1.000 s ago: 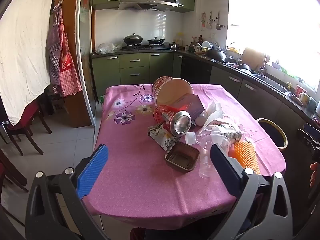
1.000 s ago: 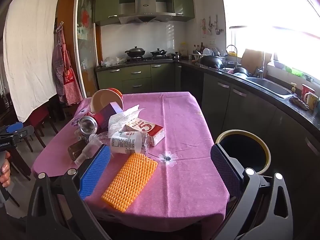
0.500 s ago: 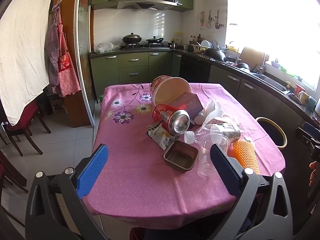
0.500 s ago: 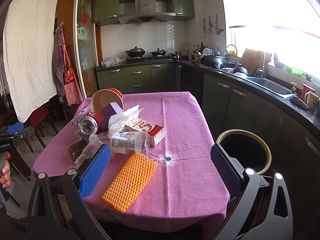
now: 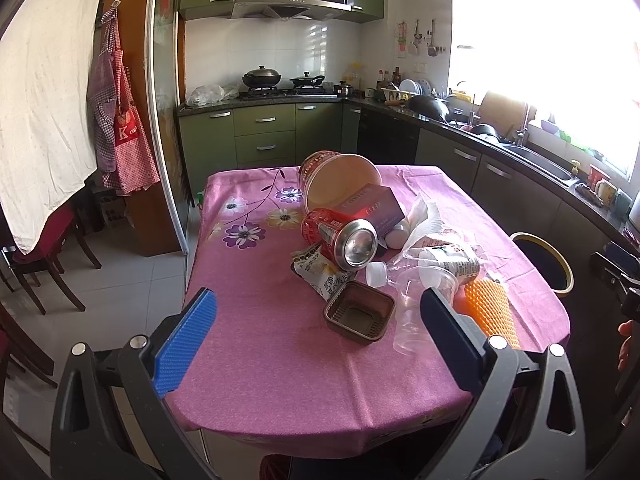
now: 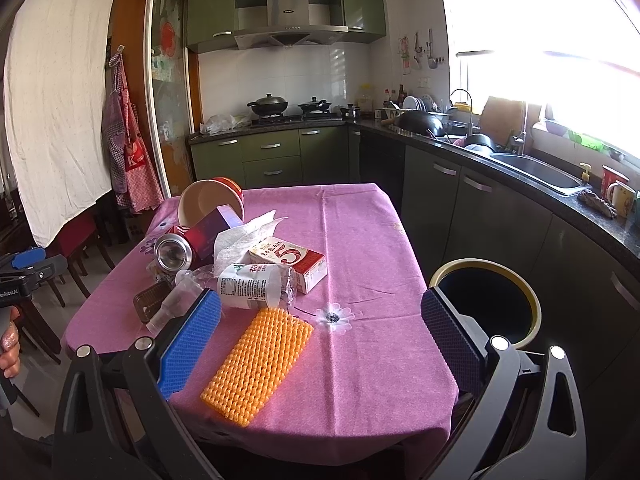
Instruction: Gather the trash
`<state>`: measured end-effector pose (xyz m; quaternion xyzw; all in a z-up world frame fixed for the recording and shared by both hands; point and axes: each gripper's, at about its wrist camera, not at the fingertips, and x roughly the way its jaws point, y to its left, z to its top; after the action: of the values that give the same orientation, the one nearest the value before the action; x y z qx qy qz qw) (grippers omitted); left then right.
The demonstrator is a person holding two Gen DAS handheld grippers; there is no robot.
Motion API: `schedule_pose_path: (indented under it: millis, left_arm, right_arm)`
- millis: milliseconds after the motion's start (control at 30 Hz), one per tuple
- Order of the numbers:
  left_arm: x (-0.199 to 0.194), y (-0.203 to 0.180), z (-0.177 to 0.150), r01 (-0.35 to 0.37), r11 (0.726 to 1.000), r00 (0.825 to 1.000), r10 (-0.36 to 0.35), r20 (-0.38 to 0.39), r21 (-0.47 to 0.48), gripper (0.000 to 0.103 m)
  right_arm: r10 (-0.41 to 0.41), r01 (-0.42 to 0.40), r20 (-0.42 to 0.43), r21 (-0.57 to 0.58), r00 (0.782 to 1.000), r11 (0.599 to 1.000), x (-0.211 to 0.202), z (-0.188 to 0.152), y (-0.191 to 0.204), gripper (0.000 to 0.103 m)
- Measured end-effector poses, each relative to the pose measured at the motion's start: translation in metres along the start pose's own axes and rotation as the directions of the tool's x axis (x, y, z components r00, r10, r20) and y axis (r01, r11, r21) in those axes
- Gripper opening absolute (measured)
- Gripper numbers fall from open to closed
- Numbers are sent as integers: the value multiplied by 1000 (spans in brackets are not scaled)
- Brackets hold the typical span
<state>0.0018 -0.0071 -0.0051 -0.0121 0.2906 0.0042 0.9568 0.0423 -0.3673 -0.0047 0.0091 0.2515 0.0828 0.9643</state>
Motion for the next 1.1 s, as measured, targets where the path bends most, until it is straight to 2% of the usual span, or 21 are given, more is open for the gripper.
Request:
schedule_pose_path:
  millis: [1100]
  left_arm:
    - [-2,-2,4,14,1000,1000,-14,-6,16,97]
  right_arm:
    - [-5,5,-3,5,1000,1000,-1,-1,-6,99]
